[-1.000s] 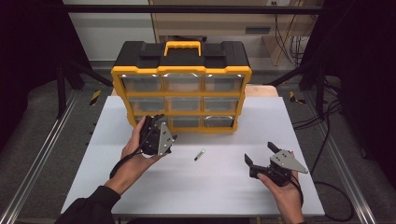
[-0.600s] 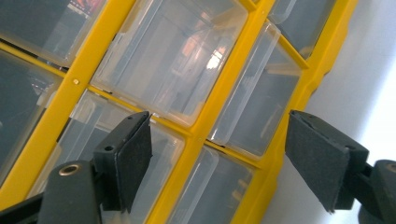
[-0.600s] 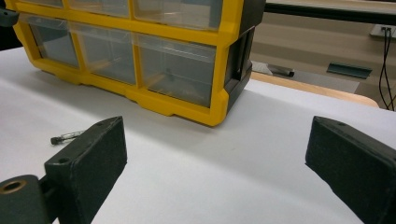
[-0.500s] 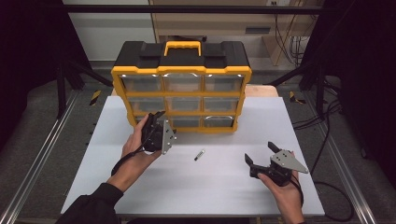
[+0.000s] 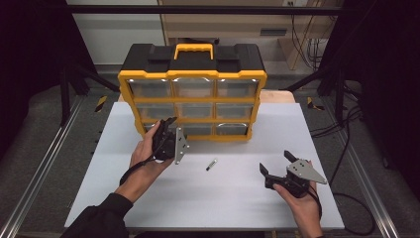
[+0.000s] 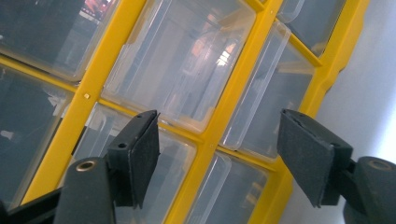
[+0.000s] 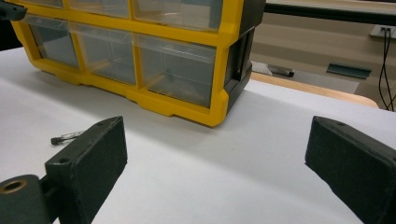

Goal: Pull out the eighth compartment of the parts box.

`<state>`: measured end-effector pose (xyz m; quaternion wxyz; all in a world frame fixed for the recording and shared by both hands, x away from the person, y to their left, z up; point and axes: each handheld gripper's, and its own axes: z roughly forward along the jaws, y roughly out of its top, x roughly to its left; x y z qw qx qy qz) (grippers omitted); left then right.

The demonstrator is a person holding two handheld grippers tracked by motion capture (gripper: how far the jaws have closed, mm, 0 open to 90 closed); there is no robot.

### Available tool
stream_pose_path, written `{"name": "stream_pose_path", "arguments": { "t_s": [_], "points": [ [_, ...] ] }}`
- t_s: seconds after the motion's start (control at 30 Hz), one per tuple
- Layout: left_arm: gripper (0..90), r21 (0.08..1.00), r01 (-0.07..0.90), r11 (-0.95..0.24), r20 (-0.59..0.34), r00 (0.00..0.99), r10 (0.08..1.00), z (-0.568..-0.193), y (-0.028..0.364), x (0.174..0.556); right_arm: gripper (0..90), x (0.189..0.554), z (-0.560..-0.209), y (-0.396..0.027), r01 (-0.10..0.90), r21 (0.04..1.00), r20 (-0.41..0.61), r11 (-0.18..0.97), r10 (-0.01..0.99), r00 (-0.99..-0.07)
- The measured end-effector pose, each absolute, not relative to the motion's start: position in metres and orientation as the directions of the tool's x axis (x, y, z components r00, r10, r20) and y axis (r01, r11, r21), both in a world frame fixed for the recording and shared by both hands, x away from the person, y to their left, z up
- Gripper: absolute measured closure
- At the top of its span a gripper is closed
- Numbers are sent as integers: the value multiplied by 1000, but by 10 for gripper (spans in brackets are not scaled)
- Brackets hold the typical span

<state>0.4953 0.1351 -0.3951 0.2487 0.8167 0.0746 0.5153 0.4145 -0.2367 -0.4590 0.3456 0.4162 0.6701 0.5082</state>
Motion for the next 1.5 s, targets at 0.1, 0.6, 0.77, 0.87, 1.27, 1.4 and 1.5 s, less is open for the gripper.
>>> {"name": "stream_pose_path", "arguments": {
  "t_s": [0.1, 0.6, 0.77, 0.87, 1.27, 1.4, 1.5],
  "points": [
    [318, 475, -138, -869, 811, 452, 372, -396, 135, 495, 58, 414, -459, -236, 209, 968, -38, 136, 909, -415],
    [414, 431, -149, -890, 844, 416, 339, -406, 137, 495, 62, 415, -460, -236, 216, 966, -42, 143, 909, -414],
    [444, 414, -161, -896, 857, 401, 324, -409, 134, 497, 64, 415, -460, -236, 214, 966, -42, 143, 909, -416],
    [453, 395, -164, -904, 868, 391, 308, -412, 132, 498, 64, 415, -460, -236, 215, 966, -41, 142, 909, -416],
    [501, 340, -163, -926, 897, 351, 267, -417, 128, 499, 66, 415, -460, -236, 217, 966, -39, 140, 909, -415],
    [524, 329, -162, -931, 904, 339, 260, -418, 128, 499, 66, 415, -460, -236, 217, 966, -40, 141, 909, -415],
    [538, 318, -157, -935, 911, 325, 255, -418, 128, 500, 66, 415, -460, -236, 217, 966, -42, 143, 909, -414]
  ]
}}
